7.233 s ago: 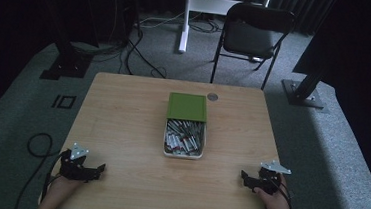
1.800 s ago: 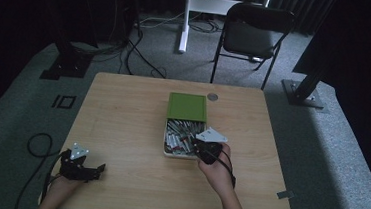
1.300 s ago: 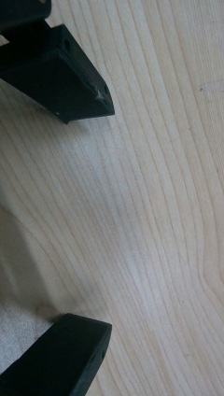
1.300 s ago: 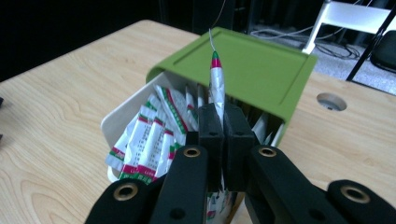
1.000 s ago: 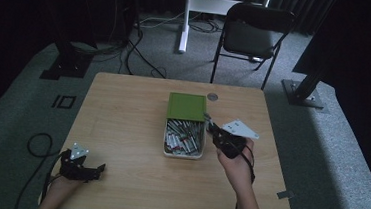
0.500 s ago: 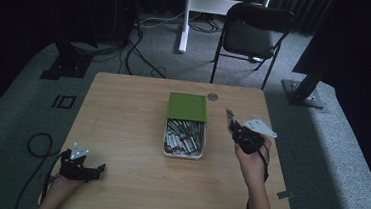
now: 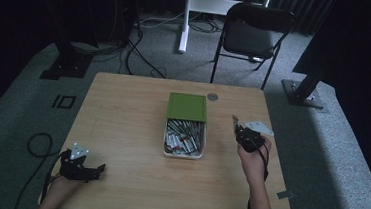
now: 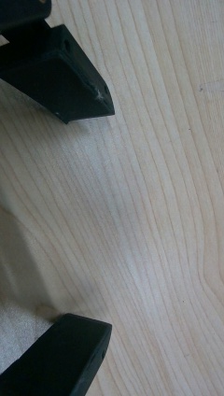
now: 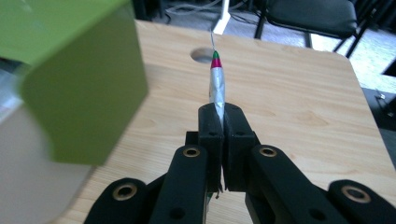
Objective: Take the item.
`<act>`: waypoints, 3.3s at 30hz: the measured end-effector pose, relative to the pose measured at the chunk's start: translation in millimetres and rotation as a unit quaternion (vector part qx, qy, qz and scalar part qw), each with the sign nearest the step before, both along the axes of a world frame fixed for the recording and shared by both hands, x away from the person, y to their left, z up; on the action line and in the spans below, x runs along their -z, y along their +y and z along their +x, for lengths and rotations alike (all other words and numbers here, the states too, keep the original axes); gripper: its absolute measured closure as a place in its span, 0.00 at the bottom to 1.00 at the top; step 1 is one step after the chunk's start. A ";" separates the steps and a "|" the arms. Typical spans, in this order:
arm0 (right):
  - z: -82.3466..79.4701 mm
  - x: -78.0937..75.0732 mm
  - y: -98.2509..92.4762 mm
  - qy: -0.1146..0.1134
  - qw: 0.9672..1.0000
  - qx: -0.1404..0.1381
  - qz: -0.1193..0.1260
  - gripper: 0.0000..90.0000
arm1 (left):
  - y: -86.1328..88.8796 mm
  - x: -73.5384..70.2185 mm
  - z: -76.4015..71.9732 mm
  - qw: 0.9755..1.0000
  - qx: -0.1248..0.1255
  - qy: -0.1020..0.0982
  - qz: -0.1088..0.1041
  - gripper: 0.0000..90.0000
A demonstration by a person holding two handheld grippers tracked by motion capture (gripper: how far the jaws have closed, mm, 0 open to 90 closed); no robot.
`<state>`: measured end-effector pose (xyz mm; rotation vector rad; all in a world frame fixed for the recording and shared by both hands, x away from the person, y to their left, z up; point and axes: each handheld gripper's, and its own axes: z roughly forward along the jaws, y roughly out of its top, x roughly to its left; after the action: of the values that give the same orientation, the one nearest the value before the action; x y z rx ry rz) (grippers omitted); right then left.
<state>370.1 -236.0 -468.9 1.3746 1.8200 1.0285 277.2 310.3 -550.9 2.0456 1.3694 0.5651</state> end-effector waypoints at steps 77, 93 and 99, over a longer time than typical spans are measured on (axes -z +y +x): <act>-23.0 61.9 2.3 0.046 0.998 -0.034 0.036 0.33 | 0.0 0.0 0.0 1.000 0.000 0.000 0.000 0.02; -38.1 66.1 -36.5 0.051 0.998 0.031 0.036 0.16 | 0.0 0.0 0.0 1.000 0.000 0.000 0.000 0.02; -42.7 68.8 -51.2 0.059 0.996 0.058 0.030 0.16 | 0.0 0.0 0.0 1.000 0.000 0.000 0.000 0.02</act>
<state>327.5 -287.2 -537.7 1.5872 1.7818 0.9659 277.2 310.3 -550.9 2.0457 1.3692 0.5653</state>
